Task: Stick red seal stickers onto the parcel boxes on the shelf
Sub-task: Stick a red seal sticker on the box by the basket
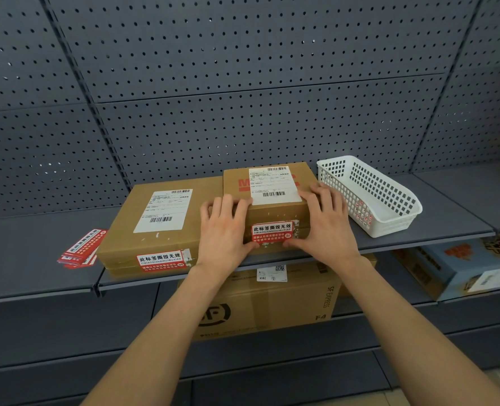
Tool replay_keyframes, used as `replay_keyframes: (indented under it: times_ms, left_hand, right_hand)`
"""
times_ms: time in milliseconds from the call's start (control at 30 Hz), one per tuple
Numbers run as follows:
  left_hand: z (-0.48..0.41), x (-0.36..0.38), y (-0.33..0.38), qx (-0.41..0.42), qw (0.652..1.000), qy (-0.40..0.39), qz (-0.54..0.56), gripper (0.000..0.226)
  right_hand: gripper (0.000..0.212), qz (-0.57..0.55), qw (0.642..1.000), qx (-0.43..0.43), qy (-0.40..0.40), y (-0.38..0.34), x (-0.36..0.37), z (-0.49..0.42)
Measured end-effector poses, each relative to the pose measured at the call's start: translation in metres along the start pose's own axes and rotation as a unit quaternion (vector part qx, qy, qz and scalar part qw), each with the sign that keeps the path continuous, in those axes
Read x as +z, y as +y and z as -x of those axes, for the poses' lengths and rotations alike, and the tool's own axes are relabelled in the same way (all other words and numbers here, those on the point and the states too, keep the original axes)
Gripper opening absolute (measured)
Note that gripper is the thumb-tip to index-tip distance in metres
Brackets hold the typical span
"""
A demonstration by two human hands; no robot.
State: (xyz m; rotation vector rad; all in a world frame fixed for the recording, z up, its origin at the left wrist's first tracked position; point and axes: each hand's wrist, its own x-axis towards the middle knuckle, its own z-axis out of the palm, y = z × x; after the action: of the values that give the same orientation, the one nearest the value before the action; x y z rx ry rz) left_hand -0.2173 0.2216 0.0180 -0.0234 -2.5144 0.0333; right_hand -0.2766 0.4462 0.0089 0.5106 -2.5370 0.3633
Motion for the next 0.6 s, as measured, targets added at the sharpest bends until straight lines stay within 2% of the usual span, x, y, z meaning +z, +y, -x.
replay_keyframes:
  times_ms: [600]
  left_hand:
    - [0.0005,0.0003,-0.0024,0.014,1.0,0.001,-0.002,0.1]
  right_hand:
    - [0.117,-0.006,1.0,-0.011,-0.002,0.0048,-0.0015,-0.0006]
